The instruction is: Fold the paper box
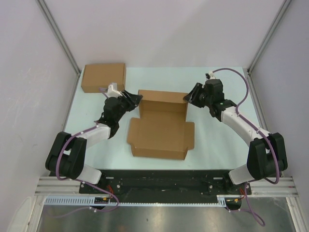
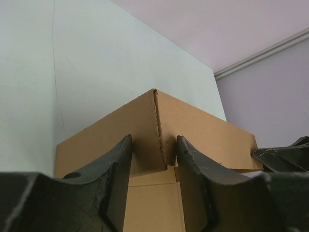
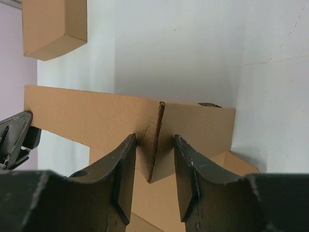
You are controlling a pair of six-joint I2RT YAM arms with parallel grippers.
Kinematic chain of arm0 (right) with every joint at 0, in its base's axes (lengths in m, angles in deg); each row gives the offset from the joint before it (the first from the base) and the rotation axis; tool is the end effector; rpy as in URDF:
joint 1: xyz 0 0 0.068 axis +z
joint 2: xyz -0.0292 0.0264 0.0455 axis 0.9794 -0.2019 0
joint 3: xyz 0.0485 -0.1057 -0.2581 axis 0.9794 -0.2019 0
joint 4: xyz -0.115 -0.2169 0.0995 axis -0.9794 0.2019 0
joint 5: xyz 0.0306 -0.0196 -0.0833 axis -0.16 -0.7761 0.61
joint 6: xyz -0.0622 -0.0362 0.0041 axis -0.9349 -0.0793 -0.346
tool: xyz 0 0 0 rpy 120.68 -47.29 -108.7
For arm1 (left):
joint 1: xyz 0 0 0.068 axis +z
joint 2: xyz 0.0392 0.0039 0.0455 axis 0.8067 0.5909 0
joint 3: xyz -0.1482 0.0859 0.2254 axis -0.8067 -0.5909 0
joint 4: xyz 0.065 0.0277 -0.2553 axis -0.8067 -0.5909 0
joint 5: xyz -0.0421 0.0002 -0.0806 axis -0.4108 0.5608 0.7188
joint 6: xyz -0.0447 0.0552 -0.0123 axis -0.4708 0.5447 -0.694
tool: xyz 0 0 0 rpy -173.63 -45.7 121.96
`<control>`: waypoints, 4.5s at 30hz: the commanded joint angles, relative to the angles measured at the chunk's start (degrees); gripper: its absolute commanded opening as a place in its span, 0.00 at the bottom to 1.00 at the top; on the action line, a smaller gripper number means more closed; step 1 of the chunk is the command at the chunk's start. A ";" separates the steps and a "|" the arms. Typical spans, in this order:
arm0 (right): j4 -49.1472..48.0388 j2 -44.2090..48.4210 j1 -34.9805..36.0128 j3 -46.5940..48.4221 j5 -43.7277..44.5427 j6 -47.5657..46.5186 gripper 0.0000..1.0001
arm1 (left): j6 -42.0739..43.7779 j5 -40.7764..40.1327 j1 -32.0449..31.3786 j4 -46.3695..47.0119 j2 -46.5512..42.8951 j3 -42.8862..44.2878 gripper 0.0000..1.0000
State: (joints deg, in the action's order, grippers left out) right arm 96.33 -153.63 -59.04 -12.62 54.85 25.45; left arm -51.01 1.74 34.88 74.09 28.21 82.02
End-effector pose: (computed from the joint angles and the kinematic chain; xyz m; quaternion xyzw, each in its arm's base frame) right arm 0.3334 0.1270 0.2790 0.0889 0.8603 0.2942 0.4067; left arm 0.3162 -0.1137 0.2298 -0.1617 0.7373 -0.3889 0.5281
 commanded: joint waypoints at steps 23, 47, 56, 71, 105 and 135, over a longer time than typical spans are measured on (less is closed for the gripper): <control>-1.58 -0.08 2.05 1.17 -2.87 2.05 0.60 | -0.22 3.38 0.70 -0.03 -2.34 0.03 0.52; 9.86 18.54 14.07 -2.75 25.94 -16.58 0.88 | 4.54 -8.39 6.33 -17.08 -27.73 -6.90 0.62; -0.51 22.15 12.26 -18.67 30.00 -10.79 0.80 | -0.48 -17.18 6.24 -23.76 -27.22 -13.77 0.60; -16.78 -4.90 -1.29 -12.73 16.03 0.55 0.63 | -1.54 -14.65 6.24 -17.96 6.95 3.80 0.57; 3.34 12.21 3.44 -4.63 28.58 -7.43 0.78 | 9.35 -21.31 4.48 -30.17 -18.67 2.67 0.61; 9.32 31.91 3.81 -18.08 22.36 -6.39 0.79 | 114.74 -39.16 -37.88 18.68 4.94 0.65 1.00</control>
State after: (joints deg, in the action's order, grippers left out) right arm 105.08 -124.54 -54.13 -29.71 79.48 18.98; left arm 51.35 -34.52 -1.38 79.31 29.28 83.33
